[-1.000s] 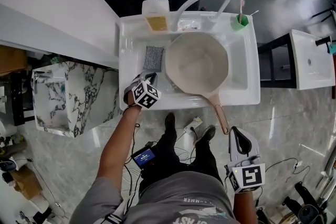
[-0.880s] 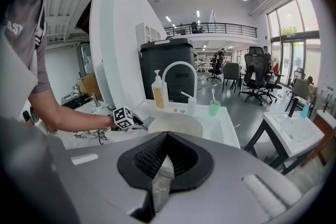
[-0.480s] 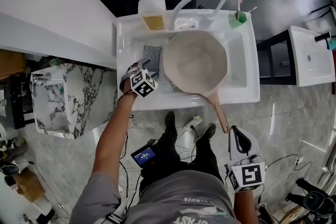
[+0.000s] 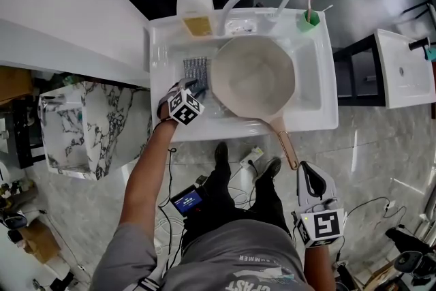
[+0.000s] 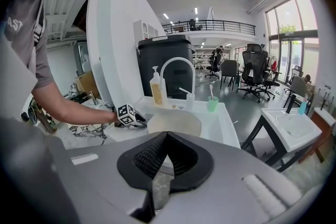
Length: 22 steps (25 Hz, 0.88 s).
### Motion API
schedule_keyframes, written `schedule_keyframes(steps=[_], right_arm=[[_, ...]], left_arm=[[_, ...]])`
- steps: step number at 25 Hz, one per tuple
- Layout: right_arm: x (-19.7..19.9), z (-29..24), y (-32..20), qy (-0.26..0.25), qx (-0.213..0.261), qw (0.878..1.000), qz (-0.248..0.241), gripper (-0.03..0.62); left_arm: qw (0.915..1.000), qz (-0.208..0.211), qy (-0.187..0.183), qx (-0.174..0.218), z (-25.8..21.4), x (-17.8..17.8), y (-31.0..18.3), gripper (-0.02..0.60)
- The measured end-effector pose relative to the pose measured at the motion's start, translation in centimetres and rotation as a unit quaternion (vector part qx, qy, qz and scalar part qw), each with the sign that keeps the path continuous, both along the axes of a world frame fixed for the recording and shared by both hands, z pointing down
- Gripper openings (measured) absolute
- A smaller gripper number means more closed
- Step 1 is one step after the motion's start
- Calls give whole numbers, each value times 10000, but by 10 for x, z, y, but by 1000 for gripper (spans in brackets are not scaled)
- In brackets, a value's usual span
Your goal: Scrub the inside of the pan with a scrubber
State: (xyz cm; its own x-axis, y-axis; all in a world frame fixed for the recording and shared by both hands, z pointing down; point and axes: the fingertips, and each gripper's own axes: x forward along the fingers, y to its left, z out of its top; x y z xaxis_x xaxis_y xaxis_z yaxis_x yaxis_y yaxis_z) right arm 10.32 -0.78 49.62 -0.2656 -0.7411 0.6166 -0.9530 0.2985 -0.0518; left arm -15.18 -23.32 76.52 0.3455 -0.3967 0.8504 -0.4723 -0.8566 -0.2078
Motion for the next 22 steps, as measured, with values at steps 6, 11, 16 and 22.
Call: schedule_keyframes(steps=[6,11,16,22], right_arm=[[-3,-1,3,-47,-3,10000,41,2],[-1,0,5,-14,25,10000,8,2],[0,1,8,-3,26,10000,-44,2],[4,1,11,-129,56,9998,128,2]], left_arm=[[9997,-196,138,-10,-7,3,1,72],[9986,-382,328,171,-17,2,6,34],[9967,-504,528,360,-42,3,14,32],[9933,-531,771,680,-82,11,13,34]])
